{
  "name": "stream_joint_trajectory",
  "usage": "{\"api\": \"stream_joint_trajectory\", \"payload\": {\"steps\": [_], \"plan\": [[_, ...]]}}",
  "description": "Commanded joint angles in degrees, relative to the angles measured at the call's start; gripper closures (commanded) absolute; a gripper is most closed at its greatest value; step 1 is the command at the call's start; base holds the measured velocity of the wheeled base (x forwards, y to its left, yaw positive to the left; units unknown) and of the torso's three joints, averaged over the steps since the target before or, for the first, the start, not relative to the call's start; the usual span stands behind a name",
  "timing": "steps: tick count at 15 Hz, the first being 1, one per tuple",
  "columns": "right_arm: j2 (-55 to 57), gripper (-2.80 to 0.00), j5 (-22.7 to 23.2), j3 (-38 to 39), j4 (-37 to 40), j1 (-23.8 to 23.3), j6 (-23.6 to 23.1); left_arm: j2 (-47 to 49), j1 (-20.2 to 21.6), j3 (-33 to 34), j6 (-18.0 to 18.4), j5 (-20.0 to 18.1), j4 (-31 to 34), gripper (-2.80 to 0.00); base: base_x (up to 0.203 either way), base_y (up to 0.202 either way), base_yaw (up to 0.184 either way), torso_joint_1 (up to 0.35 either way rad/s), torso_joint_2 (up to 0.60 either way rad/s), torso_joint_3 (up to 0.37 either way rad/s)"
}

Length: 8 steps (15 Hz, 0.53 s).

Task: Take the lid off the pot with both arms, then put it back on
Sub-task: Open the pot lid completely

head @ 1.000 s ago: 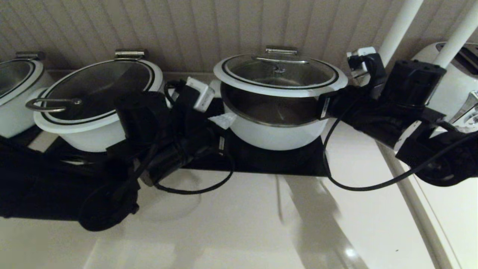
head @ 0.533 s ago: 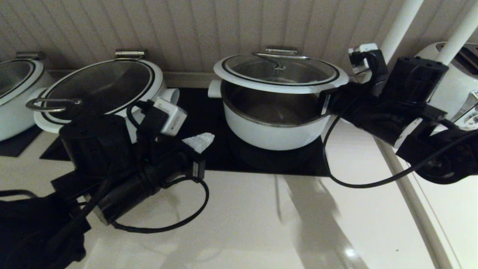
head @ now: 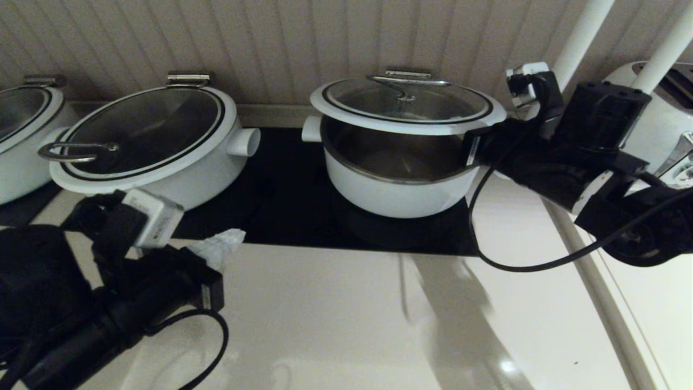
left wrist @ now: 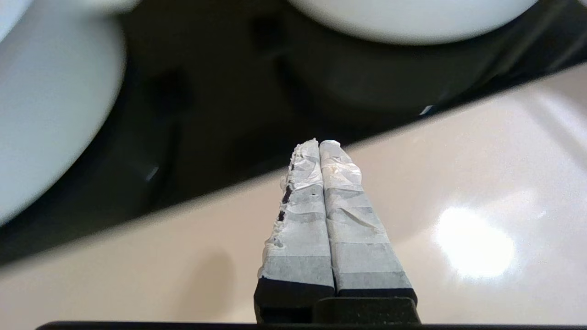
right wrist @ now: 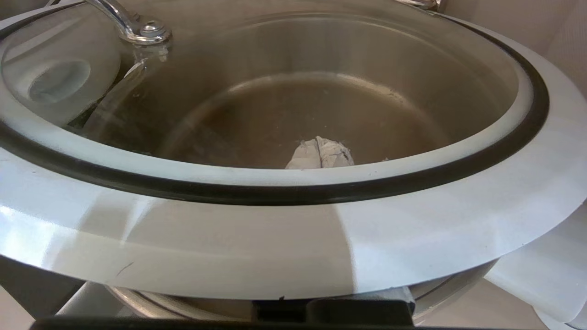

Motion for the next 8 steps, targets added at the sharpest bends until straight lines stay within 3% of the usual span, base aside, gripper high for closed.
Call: {"api": "stream_joint_trajectory", "payload": {"steps": [1, 5, 8], "plan": [[-0.1, 0.0, 0.0, -0.3, -0.3, -0.5, 0.0, -7.0, 3.3, 5.7, -0.7, 0.0, -0.3, 0.0, 0.0, 0.0, 0.0, 0.0, 0.0, 0.0], [0.2, 0.0, 0.1, -1.2, -0.3, -0.9, -0.1, -13.1, 8.3, 11.4, -2.3, 0.0, 0.0, 0.0, 0.0, 0.0, 0.0, 0.0, 0.0, 0.0], [0.3, 0.0, 0.1, -1.9, -0.2, -1.2, -0.1, -14.8, 9.0, 12.9, -2.5, 0.0, 0.1, 0.0, 0.0, 0.0, 0.0, 0.0, 0.0, 0.0]]}}
